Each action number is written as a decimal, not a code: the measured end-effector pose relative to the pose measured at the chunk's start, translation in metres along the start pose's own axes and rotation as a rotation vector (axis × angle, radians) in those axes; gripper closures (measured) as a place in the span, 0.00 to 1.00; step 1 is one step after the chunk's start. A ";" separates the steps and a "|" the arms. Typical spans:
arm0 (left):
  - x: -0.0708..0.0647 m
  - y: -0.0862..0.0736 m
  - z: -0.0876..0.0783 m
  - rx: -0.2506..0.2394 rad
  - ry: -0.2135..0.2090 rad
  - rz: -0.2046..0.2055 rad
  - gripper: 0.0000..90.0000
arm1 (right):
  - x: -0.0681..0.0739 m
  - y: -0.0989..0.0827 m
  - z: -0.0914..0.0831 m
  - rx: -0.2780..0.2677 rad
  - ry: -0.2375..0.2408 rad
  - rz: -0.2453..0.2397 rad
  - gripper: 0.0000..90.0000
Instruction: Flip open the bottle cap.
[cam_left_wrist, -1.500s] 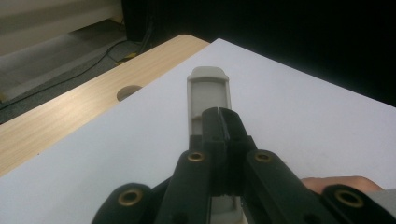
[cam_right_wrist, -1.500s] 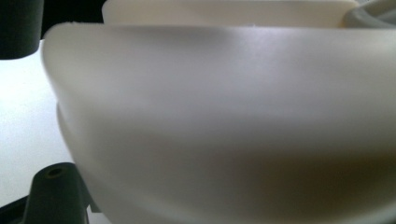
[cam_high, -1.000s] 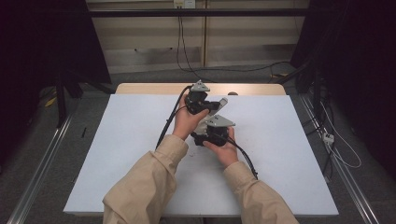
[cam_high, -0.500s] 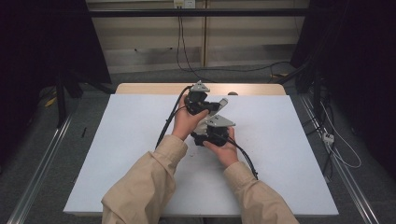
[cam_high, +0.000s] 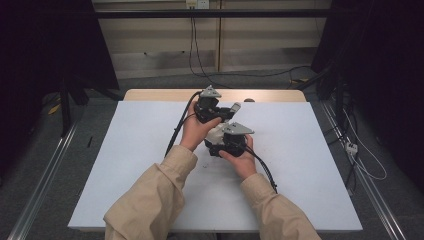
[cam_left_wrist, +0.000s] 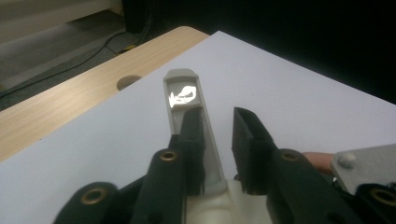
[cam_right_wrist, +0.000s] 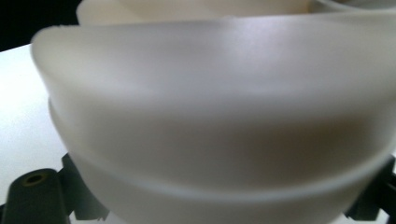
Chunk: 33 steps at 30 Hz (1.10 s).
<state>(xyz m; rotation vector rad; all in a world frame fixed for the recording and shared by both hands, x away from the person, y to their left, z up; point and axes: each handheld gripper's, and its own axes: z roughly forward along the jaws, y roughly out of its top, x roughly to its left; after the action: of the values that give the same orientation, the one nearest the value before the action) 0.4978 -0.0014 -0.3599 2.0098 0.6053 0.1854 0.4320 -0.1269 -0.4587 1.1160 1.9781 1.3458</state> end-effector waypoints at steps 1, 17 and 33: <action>0.000 0.000 -0.001 -0.007 0.004 0.000 0.76 | 0.000 0.000 0.000 0.001 0.002 0.002 0.12; -0.002 -0.001 -0.017 0.013 0.050 0.001 0.42 | 0.000 0.000 -0.006 0.016 0.008 0.024 0.07; -0.003 -0.008 -0.026 0.029 0.045 -0.009 0.15 | -0.006 -0.005 -0.023 0.054 0.045 0.021 0.06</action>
<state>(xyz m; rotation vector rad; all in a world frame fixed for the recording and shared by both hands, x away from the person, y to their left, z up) 0.4825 0.0201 -0.3538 2.0356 0.6482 0.2177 0.4159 -0.1447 -0.4544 1.1440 2.0516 1.3468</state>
